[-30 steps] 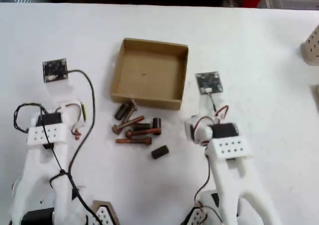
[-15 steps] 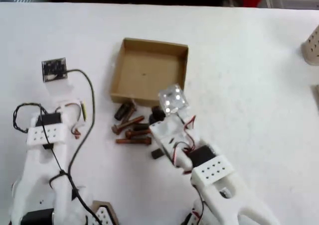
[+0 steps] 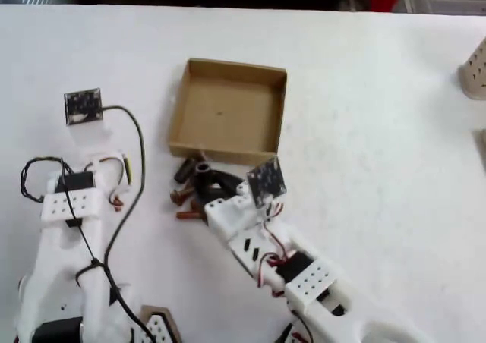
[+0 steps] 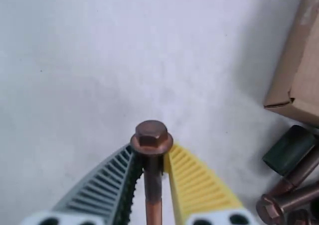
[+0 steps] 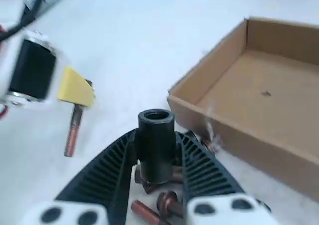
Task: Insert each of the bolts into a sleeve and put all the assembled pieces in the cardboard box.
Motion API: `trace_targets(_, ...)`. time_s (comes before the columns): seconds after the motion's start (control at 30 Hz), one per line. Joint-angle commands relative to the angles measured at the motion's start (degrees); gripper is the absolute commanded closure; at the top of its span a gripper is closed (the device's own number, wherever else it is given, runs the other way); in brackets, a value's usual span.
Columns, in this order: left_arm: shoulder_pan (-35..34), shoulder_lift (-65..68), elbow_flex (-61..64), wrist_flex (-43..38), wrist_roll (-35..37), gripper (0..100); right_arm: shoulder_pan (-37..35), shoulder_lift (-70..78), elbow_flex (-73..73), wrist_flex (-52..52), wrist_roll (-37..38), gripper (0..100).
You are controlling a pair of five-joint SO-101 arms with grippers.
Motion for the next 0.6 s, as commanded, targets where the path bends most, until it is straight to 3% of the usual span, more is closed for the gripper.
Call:
trace_targets(0.0,-0.48,-2.42,-0.53,-1.58,0.53,98,-0.92,-1.01,0.09,-5.14,-0.79,98.1)
trace_targets(0.3,-0.48,-2.42,-0.44,-1.58,0.53,98,-0.92,1.01,0.18,-14.02,-0.79,98.1)
trace_targets(0.57,-0.48,-2.42,-0.44,-1.58,0.53,98,-0.84,21.58,-0.18,-38.29,-0.79,98.1)
